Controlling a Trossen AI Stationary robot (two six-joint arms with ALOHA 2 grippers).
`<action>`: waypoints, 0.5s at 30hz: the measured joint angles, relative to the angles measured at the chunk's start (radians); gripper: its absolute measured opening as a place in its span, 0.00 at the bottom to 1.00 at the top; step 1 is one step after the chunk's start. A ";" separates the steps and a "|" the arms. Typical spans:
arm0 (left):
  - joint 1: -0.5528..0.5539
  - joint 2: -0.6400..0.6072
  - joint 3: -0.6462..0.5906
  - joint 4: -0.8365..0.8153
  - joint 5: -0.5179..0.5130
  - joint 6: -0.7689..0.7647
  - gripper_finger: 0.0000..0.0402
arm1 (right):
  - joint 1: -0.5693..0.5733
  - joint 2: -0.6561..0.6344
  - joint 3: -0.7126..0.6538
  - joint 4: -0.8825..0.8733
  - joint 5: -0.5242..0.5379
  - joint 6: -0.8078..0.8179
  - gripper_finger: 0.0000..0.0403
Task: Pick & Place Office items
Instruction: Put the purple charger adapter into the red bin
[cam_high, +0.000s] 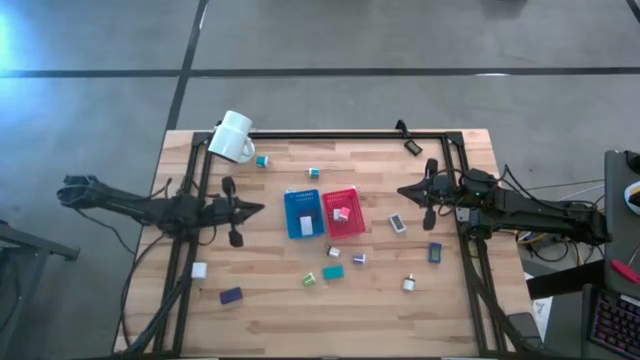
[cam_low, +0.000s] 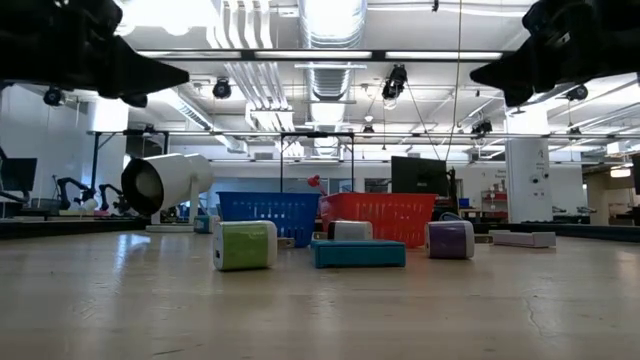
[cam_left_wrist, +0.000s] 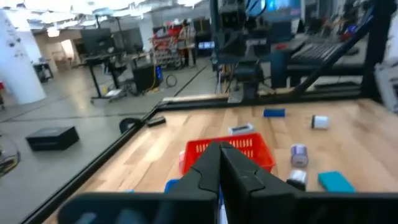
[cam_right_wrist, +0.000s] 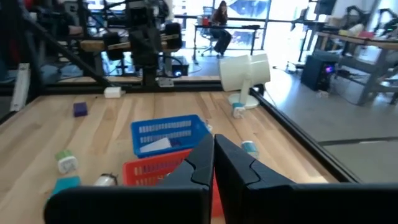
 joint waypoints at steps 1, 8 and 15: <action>0.000 -0.030 -0.011 -0.005 0.014 -0.001 0.01 | 0.000 0.005 0.000 0.006 -0.006 0.000 0.02; 0.000 -0.196 -0.086 -0.072 0.192 -0.008 0.02 | 0.000 0.028 -0.002 0.012 -0.014 0.001 0.02; 0.000 -0.267 -0.091 -0.150 0.193 -0.011 0.01 | 0.000 0.028 -0.002 0.013 -0.090 -0.013 0.02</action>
